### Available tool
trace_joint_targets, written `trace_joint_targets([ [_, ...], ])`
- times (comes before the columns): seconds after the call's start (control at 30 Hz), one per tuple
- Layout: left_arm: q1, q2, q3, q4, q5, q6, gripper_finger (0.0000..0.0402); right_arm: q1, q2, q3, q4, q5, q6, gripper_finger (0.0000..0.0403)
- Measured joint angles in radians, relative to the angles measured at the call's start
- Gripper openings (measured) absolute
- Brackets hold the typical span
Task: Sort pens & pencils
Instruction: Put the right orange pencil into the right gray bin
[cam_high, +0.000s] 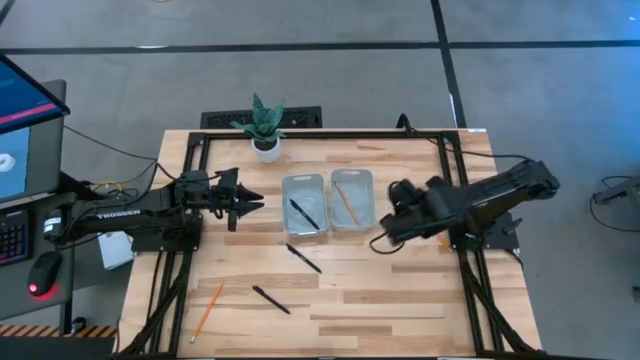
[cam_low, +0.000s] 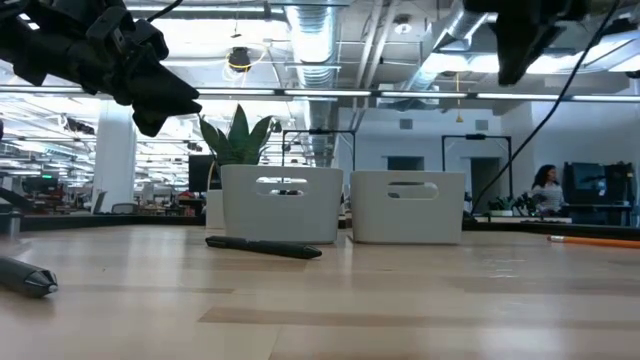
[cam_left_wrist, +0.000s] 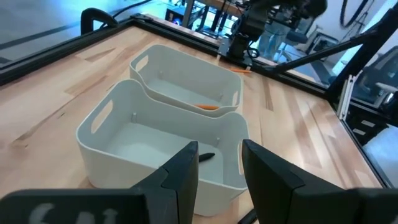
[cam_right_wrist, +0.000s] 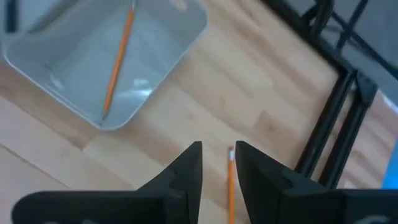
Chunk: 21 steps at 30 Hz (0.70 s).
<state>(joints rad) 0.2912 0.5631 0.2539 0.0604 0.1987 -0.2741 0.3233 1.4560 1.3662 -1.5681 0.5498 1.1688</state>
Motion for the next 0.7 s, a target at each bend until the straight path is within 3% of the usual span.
trace_joint_targets([
  [0.33, 0.0, 0.0, 0.0, 0.001, -0.146, -0.026, 0.0115, -0.068, -0.235, -0.006, -0.003, 0.159, -0.159, 0.0117],
  [0.57, 0.0, 0.0, 0.0, 0.001, -0.251, -0.087, 0.0115, -0.113, -0.351, -0.006, -0.003, 0.164, -0.421, 0.0119],
  [0.7, 0.0, 0.0, 0.0, 0.003, -0.313, -0.088, 0.0115, -0.14, -0.394, -0.007, -0.003, 0.164, -0.488, 0.0126],
])
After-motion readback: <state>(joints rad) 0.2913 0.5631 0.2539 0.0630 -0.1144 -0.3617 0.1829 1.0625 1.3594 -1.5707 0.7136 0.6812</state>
